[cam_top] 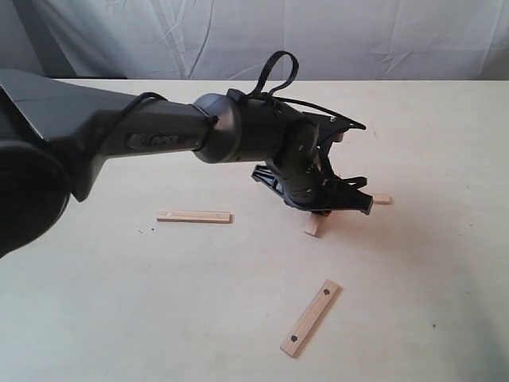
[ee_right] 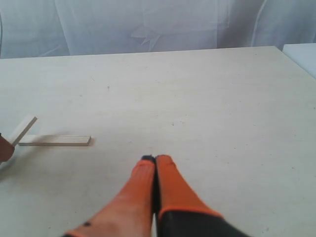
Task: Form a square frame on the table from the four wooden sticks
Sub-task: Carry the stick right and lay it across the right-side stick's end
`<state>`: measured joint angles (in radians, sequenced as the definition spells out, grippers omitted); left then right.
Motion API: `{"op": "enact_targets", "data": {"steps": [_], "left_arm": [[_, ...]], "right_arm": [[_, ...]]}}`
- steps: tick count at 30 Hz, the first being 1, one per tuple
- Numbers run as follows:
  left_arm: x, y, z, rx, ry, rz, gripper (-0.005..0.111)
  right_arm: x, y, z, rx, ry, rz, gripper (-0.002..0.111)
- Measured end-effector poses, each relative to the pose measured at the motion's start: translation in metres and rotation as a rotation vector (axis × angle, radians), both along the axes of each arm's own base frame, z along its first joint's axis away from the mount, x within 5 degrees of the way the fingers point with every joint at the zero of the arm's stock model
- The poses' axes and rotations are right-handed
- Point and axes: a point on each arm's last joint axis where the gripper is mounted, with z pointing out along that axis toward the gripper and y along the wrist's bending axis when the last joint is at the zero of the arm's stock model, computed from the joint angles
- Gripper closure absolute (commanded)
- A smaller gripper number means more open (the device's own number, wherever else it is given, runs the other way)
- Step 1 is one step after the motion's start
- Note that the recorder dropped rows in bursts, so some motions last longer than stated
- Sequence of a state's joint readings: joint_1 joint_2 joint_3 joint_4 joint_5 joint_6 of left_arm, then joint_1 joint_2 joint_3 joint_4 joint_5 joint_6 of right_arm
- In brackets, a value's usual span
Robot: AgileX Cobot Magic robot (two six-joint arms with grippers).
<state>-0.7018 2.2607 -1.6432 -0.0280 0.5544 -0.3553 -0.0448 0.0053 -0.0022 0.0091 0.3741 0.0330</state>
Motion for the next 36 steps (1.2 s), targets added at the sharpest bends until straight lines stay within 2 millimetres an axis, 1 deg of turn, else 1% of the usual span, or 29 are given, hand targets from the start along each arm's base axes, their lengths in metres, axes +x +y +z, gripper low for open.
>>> {"op": "enact_targets", "data": {"steps": [8, 10, 13, 18, 19, 21, 28, 30, 32, 36], "left_arm": [[0.001, 0.0, 0.0, -0.006, -0.007, 0.0, 0.107], [0.001, 0.0, 0.0, -0.006, -0.007, 0.0, 0.105], [0.001, -0.001, 0.0, -0.007, -0.008, 0.0, 0.096], [0.001, -0.001, 0.0, -0.007, -0.008, 0.0, 0.074], [0.001, -0.001, 0.0, -0.007, -0.008, 0.0, 0.071], [0.001, -0.001, 0.0, -0.007, -0.009, 0.0, 0.07], [0.001, 0.0, 0.001, -0.003, -0.004, 0.003, 0.07], [0.002, 0.002, 0.002, 0.004, 0.006, 0.006, 0.073], [0.003, 0.004, 0.007, 0.009, 0.013, 0.01, 0.08], [0.005, 0.013, 0.027, 0.014, 0.01, 0.016, 0.103]], "right_arm": [[0.0, 0.0, 0.0, 0.0, 0.0, 0.0, 0.108], [0.0, 0.0, 0.0, 0.0, 0.0, 0.0, 0.108], [0.0, 0.0, 0.0, 0.0, 0.0, 0.0, 0.108], [0.0, 0.0, 0.0, 0.0, 0.0, 0.0, 0.108], [0.0, 0.0, 0.0, 0.0, 0.0, 0.0, 0.108], [0.0, 0.0, 0.0, 0.0, 0.0, 0.0, 0.108], [0.0, 0.0, 0.0, 0.0, 0.0, 0.0, 0.108], [0.0, 0.0, 0.0, 0.0, 0.0, 0.0, 0.108], [0.0, 0.0, 0.0, 0.0, 0.0, 0.0, 0.108], [0.0, 0.0, 0.0, 0.0, 0.0, 0.0, 0.108]]}}
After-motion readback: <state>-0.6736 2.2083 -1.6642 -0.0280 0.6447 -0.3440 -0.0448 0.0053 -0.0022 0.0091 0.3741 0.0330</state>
